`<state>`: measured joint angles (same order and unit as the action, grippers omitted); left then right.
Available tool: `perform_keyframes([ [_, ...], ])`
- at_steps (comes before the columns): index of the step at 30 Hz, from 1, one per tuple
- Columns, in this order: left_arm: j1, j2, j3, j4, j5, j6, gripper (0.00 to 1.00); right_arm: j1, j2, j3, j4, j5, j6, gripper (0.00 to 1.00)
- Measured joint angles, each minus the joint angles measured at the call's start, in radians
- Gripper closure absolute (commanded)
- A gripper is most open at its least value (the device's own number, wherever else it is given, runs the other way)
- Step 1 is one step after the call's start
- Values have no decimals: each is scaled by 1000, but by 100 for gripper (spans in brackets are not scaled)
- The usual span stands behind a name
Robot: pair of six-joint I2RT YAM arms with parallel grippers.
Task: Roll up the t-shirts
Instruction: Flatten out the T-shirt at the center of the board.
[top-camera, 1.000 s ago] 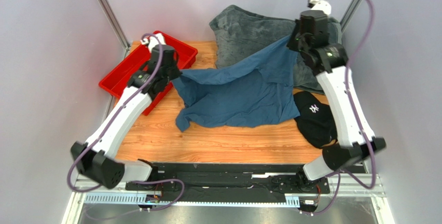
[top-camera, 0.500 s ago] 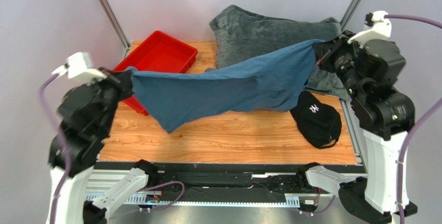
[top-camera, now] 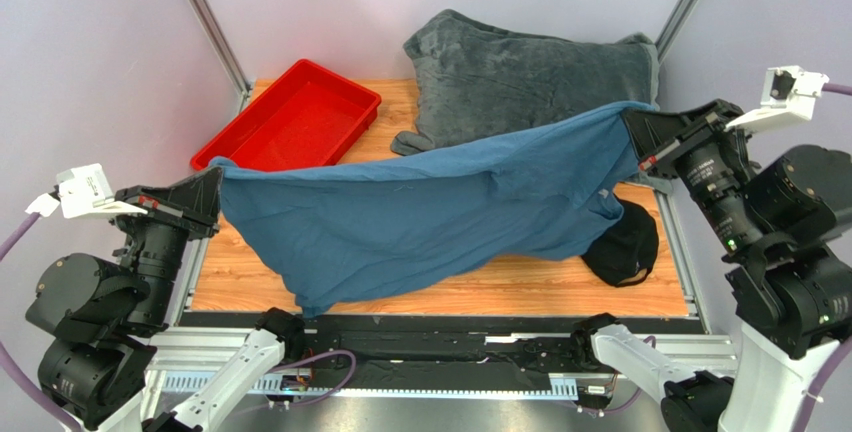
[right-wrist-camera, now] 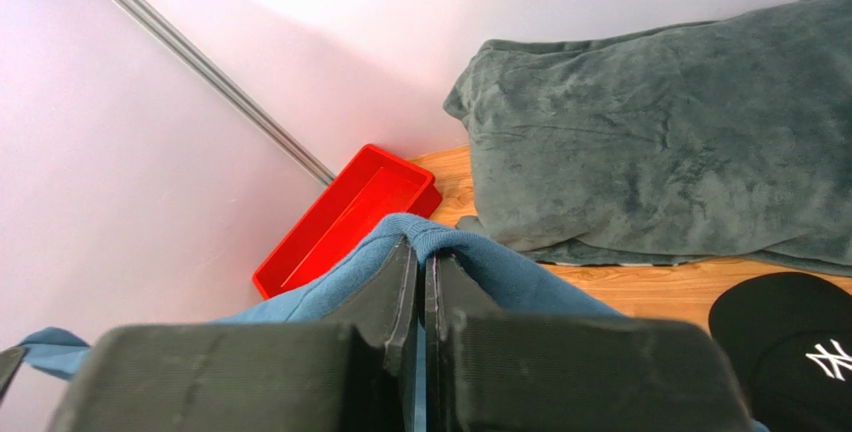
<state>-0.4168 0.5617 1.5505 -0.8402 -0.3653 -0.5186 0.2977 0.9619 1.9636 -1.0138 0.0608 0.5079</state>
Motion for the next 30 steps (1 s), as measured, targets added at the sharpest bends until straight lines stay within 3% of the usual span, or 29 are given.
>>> perform_keyframes([
  [12,-1,-77,63,-30,-8,5,100,0,-62,78,-57,-85,36,100],
  [18,-1,-20,12,33,-60,25,100,0,-28,25,1,-88,35,100],
  [23,4,245,-50,176,-106,63,100,-16,153,-72,119,-68,9,100],
  [30,67,796,-56,414,-52,81,100,-104,700,-30,304,-119,0,100],
])
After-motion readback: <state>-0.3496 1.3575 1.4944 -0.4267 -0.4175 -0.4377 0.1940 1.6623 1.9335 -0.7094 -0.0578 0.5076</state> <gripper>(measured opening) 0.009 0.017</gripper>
